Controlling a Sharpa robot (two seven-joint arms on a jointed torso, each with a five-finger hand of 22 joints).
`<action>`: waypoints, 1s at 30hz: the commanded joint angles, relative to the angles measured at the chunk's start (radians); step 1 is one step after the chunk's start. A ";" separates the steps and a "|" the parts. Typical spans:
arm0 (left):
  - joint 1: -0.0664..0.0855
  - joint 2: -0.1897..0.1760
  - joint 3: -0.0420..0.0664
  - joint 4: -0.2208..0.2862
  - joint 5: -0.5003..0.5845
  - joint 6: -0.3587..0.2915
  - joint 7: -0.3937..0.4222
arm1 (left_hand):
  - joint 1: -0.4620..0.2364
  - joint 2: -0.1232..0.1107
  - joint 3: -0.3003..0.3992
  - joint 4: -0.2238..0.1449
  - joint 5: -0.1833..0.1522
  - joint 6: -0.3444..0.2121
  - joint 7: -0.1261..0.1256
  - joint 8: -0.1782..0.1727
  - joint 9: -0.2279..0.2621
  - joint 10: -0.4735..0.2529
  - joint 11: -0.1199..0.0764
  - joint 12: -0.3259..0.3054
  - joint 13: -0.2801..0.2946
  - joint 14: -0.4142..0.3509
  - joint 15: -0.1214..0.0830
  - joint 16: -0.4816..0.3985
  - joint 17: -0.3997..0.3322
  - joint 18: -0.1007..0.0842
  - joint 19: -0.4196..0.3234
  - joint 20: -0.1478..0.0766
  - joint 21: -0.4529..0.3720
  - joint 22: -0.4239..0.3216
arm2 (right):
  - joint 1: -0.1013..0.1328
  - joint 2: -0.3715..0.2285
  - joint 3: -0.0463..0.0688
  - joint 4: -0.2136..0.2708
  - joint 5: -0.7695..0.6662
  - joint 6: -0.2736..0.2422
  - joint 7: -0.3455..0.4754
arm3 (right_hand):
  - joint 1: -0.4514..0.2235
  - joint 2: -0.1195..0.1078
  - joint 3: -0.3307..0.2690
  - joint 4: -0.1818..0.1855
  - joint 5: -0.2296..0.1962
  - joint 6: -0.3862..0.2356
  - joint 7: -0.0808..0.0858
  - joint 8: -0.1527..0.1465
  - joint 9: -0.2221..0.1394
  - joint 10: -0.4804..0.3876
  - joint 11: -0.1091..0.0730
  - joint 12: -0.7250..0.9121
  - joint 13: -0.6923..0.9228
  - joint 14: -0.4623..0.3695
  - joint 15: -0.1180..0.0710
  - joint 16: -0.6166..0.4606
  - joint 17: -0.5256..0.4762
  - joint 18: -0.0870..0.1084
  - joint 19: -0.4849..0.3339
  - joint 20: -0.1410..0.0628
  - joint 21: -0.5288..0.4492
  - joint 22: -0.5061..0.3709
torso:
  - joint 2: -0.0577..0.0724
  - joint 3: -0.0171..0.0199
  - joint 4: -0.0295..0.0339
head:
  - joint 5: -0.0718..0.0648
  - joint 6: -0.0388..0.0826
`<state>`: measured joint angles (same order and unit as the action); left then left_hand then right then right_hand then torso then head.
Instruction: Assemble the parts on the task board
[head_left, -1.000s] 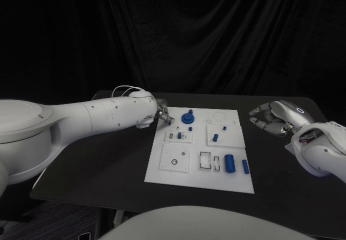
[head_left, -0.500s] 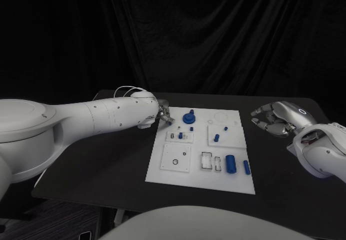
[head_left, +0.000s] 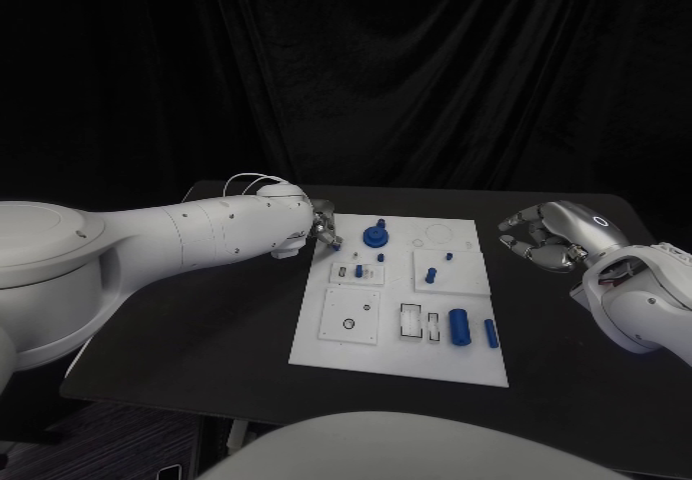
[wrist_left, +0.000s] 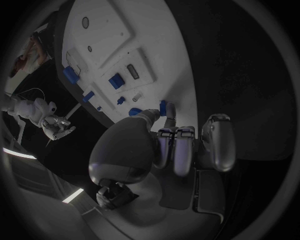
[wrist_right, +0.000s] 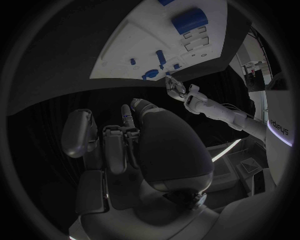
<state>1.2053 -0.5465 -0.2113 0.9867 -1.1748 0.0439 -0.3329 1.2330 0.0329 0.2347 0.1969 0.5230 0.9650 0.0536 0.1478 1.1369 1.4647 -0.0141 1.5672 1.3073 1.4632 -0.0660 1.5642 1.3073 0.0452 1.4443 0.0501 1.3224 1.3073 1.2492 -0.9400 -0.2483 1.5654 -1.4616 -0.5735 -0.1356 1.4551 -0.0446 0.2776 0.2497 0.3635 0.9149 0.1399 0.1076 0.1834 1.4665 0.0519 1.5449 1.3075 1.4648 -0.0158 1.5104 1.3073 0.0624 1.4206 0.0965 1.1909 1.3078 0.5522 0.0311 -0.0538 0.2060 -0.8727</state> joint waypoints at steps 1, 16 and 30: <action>-0.003 -0.002 0.001 0.004 0.002 0.008 0.016 | 0.000 -0.015 0.033 -0.014 0.009 0.012 -0.001 -0.002 0.005 0.106 -0.002 0.004 0.263 0.108 0.001 0.007 0.263 0.015 -0.005 -0.003 -0.003 0.184 | 0.001 -0.001 0.001 0.001 -0.003 0.000 -0.010 | 0.007 -0.005 0.007 0.001 0.003 0.010 0.000 -0.004 -0.002 0.044 0.005 -0.005 0.184 0.077 0.002 -0.002 0.185 0.019 0.000 -0.004 -0.002 0.152 | 0.000 0.0001 0.0005 | -0.001 0.000; -0.002 -0.104 0.001 0.142 0.014 -0.082 0.024 | -0.041 -0.063 0.150 -0.070 0.011 0.045 -0.010 0.012 0.021 0.106 -0.010 0.004 0.263 0.108 -0.006 0.007 0.263 0.010 0.007 -0.009 0.017 0.190 | 0.001 -0.012 0.001 0.006 -0.003 0.006 -0.019 | 0.007 -0.005 0.007 0.001 0.003 0.010 0.000 -0.004 -0.002 0.044 0.005 -0.005 0.184 0.077 0.002 -0.002 0.185 0.019 0.000 -0.004 -0.002 0.152 | 0.000 0.0001 0.0005 | -0.007 0.000; -0.002 -0.238 0.000 0.341 0.181 -0.136 0.031 | -0.054 -0.074 0.172 -0.084 -0.008 0.051 -0.011 0.013 0.023 0.106 -0.012 0.004 0.263 0.108 -0.008 0.007 0.263 0.012 0.003 -0.011 0.009 0.188 | 0.001 -0.019 0.001 0.008 -0.003 0.010 -0.023 | 0.007 -0.006 0.008 0.000 0.004 0.010 0.000 -0.004 -0.002 0.042 0.005 -0.006 0.182 0.076 0.002 -0.004 0.184 0.019 0.000 -0.004 -0.004 0.152 | 0.000 0.0000 0.0011 | -0.003 0.000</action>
<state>1.2044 -0.7827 -0.2117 1.3168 -1.0498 -0.0544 -0.3227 1.1801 -0.0381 0.3982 0.1170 0.5171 1.0029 0.0482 0.1547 1.1593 1.4652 -0.0210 1.5672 1.3074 1.4670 -0.0697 1.5642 1.3073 0.0452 1.4479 0.0465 1.3342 1.3073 1.2492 -0.9571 -0.2485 1.5713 -1.4615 -0.5683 -0.1400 1.4551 -0.0446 0.2776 0.2497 0.3634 0.9149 0.1399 0.1076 0.1822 1.4665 0.0518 1.5449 1.3073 1.4648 -0.0158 1.5104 1.3073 0.0625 1.4206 0.0965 1.1909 1.3074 0.5522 0.0311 -0.0524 0.2016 -0.8728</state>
